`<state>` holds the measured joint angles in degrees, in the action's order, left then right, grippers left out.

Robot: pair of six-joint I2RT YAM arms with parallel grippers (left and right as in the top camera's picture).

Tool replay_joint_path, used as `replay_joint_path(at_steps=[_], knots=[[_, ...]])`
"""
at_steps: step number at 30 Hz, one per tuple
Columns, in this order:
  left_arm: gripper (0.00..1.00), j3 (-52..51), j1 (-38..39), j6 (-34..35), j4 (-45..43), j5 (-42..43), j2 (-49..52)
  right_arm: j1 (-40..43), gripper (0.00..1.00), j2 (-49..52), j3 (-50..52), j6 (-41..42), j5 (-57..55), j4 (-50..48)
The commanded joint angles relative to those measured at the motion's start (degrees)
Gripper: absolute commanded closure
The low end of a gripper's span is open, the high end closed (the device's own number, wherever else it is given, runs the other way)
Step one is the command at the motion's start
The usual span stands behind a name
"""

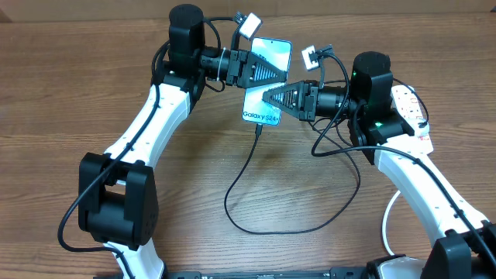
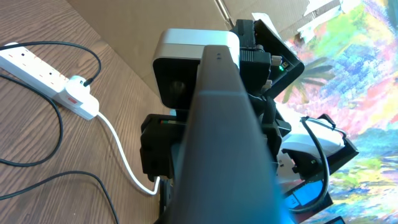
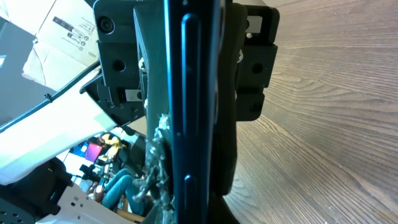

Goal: Plug charger to phone and switch on socket

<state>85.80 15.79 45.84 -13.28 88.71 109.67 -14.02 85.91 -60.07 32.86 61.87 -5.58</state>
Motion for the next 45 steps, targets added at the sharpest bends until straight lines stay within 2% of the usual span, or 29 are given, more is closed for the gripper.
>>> replay_joint_path(at_steps=[1,3,5,6,7,8,11,15,20,23,28,33,38,45], knots=[[0.96,0.5,0.6,-0.7,-0.3,-0.2,-0.5,-0.1,0.96,0.0,-1.0,0.4,0.0,-0.5],[0.89,0.5,0.6,-0.7,-0.3,-1.3,-0.5,0.0,0.96,0.0,-1.0,0.4,0.0,-0.5],[0.74,0.5,0.6,-0.7,-0.3,-3.1,-0.5,0.0,0.96,0.0,-1.0,0.4,0.0,-0.5],[0.71,0.5,0.6,-0.7,-0.3,-3.7,-0.5,0.0,0.96,0.0,-1.0,0.4,0.0,-0.5],[0.59,0.5,0.6,-0.7,-0.3,-4.1,-0.5,0.0,0.96,0.0,-1.0,0.4,-0.1,-0.3],[0.41,0.5,0.6,-0.7,-0.3,-4.6,-0.5,0.0,0.96,0.0,-1.0,0.4,-0.1,-0.3],[0.30,0.5,0.3,-0.7,-0.3,-6.0,-0.5,0.0,0.96,0.0,-1.0,0.4,-0.1,0.0],[0.27,0.5,-0.5,-0.6,-0.3,-6.9,-0.5,0.0,0.96,0.0,-1.0,0.3,-0.1,0.2],[0.19,0.5,-2.6,-0.4,-0.3,-6.6,-0.5,0.0,0.96,0.0,-1.0,0.3,-4.5,3.2],[0.14,0.5,-4.3,-0.4,-0.2,-6.6,-0.5,0.0,0.91,0.0,-1.0,0.3,-7.6,6.7],[0.10,0.5,-7.8,-0.4,-0.2,-6.6,-0.5,0.0,0.96,0.0,-1.1,0.4,-9.4,11.1],[0.07,0.5,-11.3,-0.4,0.2,-6.6,-0.5,-0.3,0.96,0.0,-1.2,0.1,-14.3,16.8],[0.07,0.5,-13.6,-2.1,5.2,-6.6,-0.5,-3.1,0.96,1.7,-1.1,-3.0,-22.7,20.1],[0.09,0.5,-15.0,-12.2,18.1,-8.9,-0.5,-7.7,0.96,6.7,-1.1,-4.2,-30.1,19.5]])
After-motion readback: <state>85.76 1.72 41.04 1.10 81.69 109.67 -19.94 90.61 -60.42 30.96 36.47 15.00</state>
